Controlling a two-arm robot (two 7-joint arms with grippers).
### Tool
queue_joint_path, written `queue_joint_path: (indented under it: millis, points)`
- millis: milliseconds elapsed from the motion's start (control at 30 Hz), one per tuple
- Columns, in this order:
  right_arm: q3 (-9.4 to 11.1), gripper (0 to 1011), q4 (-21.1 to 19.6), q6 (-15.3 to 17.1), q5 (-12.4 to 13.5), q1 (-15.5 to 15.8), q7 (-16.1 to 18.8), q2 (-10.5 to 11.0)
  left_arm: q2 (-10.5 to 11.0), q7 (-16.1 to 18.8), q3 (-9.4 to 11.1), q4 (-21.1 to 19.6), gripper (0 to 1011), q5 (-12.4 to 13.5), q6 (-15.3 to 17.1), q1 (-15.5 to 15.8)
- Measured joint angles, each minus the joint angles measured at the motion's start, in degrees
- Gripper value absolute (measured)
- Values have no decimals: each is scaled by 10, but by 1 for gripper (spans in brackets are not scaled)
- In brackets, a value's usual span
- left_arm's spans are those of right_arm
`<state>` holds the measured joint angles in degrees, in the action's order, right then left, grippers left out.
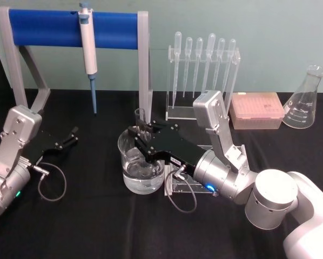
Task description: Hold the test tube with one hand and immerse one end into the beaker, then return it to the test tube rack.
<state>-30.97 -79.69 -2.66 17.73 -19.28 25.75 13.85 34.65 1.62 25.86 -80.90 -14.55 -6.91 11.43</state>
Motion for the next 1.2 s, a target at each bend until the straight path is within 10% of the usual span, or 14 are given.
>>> queue_joint_path:
  millis: [1200]
  points:
    - [0,226,0,0,0,0,0,0,0,0,0,0,1000,0,0,0]
